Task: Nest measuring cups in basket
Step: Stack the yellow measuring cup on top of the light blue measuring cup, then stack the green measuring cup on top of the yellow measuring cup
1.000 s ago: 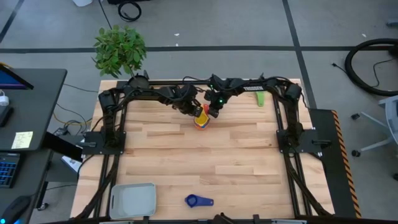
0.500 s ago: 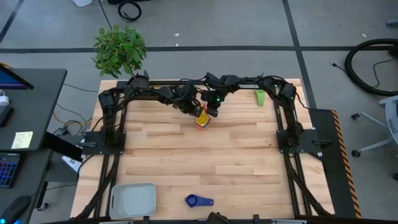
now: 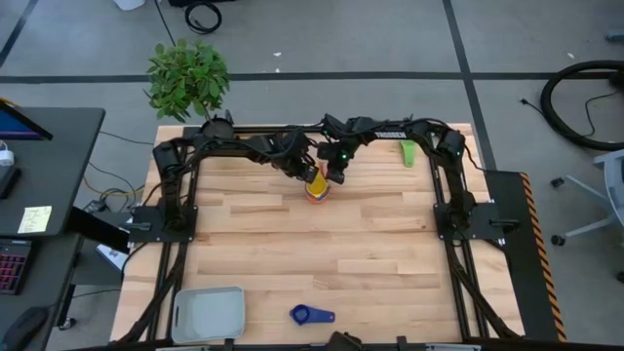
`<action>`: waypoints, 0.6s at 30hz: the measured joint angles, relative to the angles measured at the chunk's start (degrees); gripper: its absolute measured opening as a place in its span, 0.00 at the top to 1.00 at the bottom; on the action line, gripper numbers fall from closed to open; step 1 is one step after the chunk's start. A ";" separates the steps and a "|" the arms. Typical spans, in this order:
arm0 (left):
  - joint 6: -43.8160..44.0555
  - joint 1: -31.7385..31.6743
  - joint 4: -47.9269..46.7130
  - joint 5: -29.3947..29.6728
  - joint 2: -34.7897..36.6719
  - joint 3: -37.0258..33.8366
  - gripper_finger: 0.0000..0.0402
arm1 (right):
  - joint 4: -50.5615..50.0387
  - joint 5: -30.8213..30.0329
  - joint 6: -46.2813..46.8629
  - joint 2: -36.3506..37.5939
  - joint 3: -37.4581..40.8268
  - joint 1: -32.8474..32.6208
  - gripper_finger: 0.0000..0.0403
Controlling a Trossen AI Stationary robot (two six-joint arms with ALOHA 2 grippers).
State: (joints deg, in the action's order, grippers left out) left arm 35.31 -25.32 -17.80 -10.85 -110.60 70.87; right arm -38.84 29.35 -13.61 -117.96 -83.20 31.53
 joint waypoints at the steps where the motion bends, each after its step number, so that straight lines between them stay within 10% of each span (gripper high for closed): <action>1: -0.02 0.00 -0.67 0.06 0.45 0.00 0.77 | -0.92 -0.34 -0.17 0.54 0.00 0.19 0.99; 18: -7.95 0.52 -8.37 -4.22 10.76 0.07 0.77 | -12.08 -12.89 -4.64 16.61 0.04 0.37 0.99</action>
State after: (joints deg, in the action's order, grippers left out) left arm 27.36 -24.80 -26.17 -15.07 -99.84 70.94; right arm -50.92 16.46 -18.25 -101.35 -83.15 31.90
